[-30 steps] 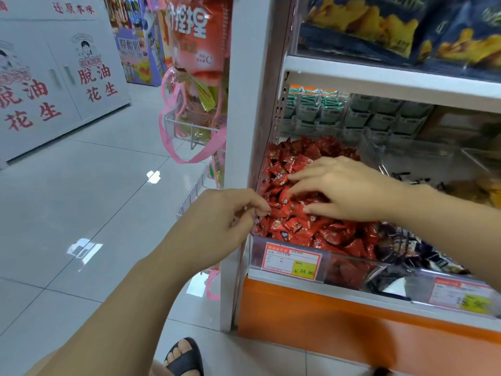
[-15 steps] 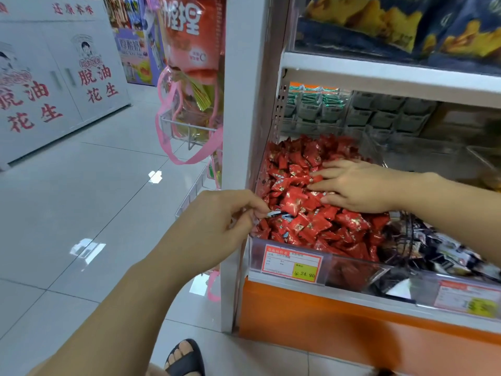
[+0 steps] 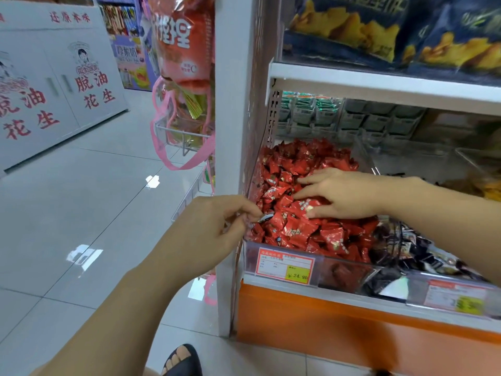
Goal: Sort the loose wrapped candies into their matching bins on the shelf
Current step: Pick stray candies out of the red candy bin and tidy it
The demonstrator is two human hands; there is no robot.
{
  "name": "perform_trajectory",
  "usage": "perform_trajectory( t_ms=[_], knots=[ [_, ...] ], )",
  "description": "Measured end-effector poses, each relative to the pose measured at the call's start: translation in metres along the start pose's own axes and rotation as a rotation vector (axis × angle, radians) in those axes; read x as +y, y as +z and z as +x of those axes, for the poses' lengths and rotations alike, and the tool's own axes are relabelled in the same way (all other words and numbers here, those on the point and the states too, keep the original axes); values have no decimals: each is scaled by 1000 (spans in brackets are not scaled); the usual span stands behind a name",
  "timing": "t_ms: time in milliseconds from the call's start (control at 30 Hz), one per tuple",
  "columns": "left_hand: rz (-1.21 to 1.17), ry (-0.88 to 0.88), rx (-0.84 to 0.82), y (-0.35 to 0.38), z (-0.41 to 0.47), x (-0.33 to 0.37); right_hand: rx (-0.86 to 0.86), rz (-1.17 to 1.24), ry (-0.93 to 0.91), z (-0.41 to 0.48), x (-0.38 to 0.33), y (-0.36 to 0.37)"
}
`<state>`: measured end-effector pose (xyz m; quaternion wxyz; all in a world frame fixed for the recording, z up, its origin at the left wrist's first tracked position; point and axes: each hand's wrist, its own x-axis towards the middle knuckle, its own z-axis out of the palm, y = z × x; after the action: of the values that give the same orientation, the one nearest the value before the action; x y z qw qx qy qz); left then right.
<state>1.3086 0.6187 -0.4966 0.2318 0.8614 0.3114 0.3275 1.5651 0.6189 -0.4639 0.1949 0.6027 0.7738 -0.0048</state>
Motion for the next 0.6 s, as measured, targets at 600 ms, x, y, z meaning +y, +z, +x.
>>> perform_trajectory(
  t_ms=[600],
  knots=[
    [7, -23, -29, -1, 0, -2, -127, -194, -61, -11, -11, 13]
  ],
)
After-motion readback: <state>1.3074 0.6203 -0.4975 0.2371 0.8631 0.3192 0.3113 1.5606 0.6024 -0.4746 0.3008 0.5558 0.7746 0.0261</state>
